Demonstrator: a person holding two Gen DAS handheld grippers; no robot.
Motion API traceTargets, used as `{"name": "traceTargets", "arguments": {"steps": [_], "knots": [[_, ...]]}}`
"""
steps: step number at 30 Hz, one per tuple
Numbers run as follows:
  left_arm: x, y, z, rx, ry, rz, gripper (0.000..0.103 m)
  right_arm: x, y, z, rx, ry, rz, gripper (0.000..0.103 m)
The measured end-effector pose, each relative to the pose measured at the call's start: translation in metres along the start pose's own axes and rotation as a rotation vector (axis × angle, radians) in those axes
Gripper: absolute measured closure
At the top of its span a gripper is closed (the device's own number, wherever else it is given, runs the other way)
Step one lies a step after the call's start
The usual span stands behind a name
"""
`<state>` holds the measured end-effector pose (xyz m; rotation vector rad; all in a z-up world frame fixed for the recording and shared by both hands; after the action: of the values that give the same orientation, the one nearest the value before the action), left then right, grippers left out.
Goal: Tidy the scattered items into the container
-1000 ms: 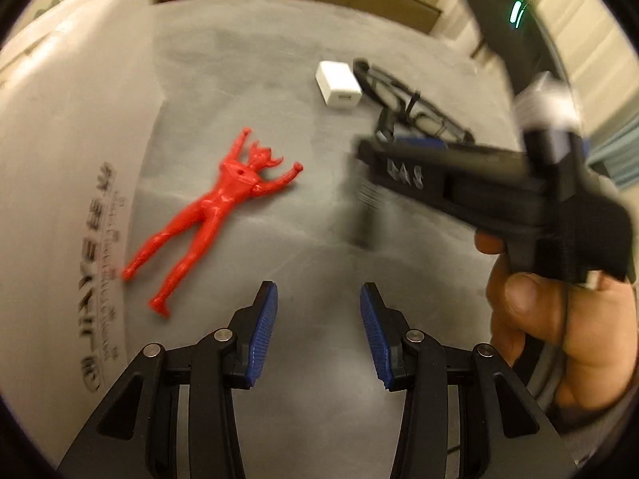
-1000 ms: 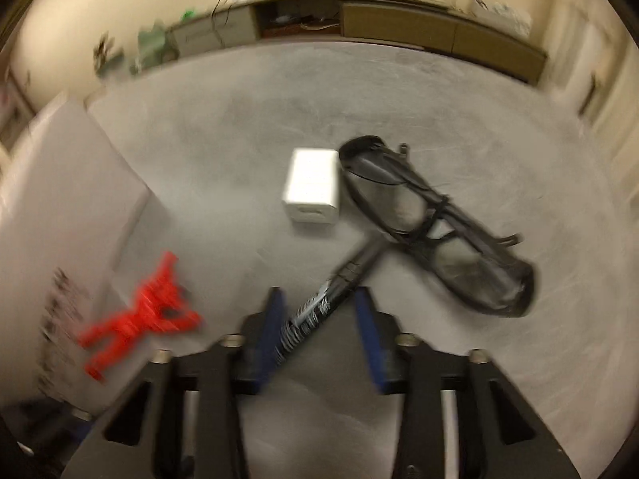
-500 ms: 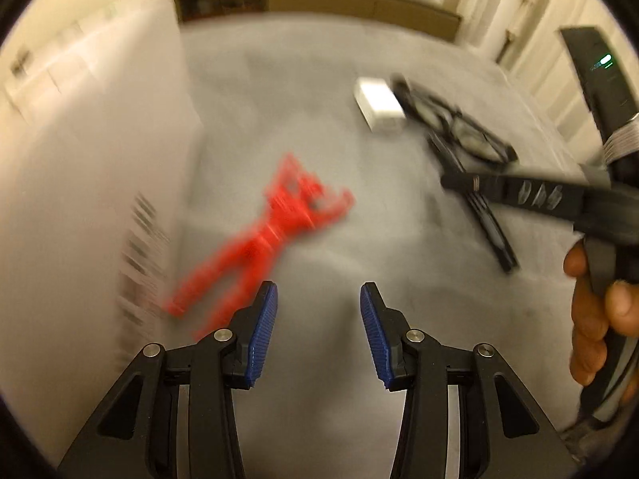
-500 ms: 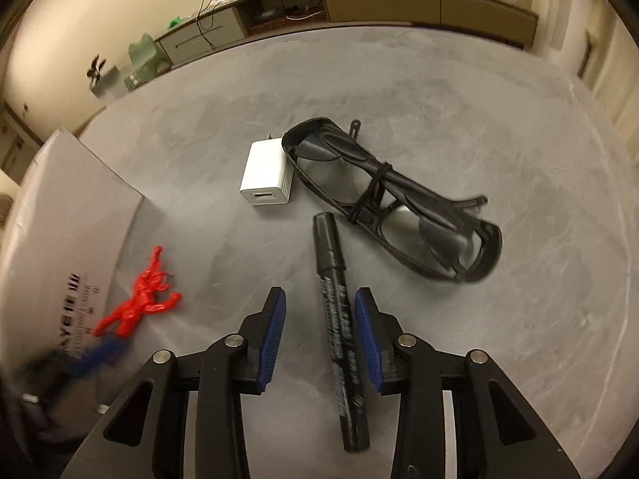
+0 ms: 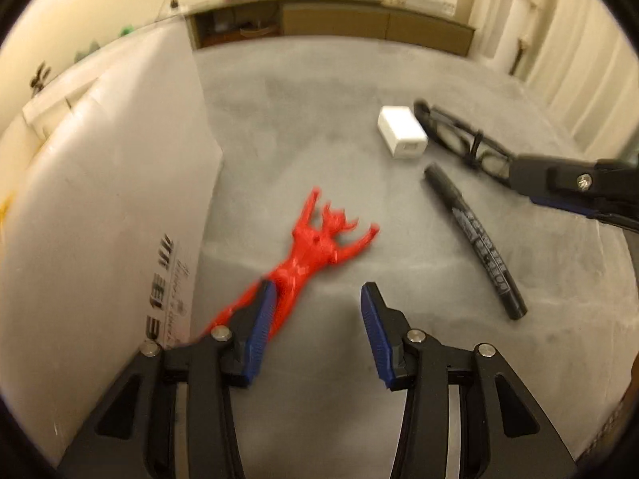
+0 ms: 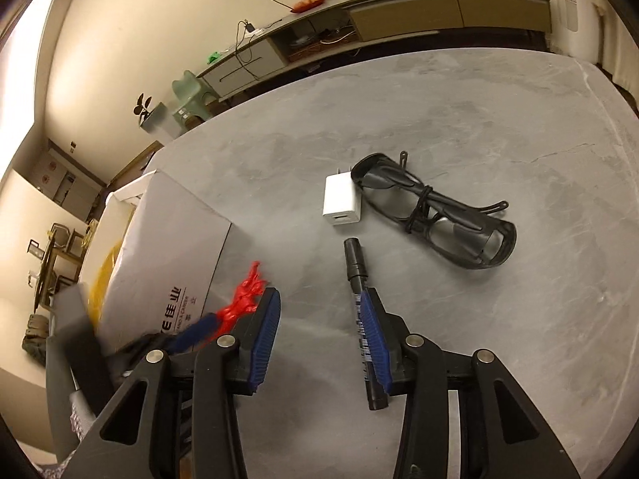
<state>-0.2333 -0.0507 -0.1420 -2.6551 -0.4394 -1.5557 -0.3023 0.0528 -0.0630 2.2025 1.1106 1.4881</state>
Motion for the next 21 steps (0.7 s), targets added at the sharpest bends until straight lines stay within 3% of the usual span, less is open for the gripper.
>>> {"name": "traceTargets", "arguments": {"steps": [2, 3, 9, 15, 21], "knots": [[0.016, -0.018, 0.008, 0.012, 0.047, 0.168, 0.055, -0.008, 0.001, 0.005, -0.007, 0.011, -0.009, 0.059], [0.025, -0.021, 0.011, 0.025, 0.051, 0.209, 0.055, -0.015, 0.000, 0.007, -0.017, 0.016, -0.022, 0.059], [0.046, 0.010, 0.010, 0.082, -0.006, 0.106, 0.055, -0.040, 0.013, 0.015, -0.049, 0.046, -0.148, 0.059], [0.049, 0.021, 0.019, 0.156, 0.028, 0.148, 0.055, -0.052, 0.025, 0.041, 0.083, 0.124, -0.032, 0.059], [0.033, 0.023, 0.029, 0.127, 0.059, 0.084, 0.052, -0.031, 0.024, 0.059, 0.180, 0.085, 0.071, 0.059]]}}
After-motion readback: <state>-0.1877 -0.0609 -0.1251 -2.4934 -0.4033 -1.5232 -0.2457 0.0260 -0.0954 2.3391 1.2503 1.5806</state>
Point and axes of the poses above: each gripper's, at about its wrist camera, not at the fingertips, and x roughly against the way its jaws point, y to its left, z to its underside, the point moved 10 cm from there along -x, roughly the way its jaws point, and after that the axes turned 13 degrees about -z, right-handed, at the moved point
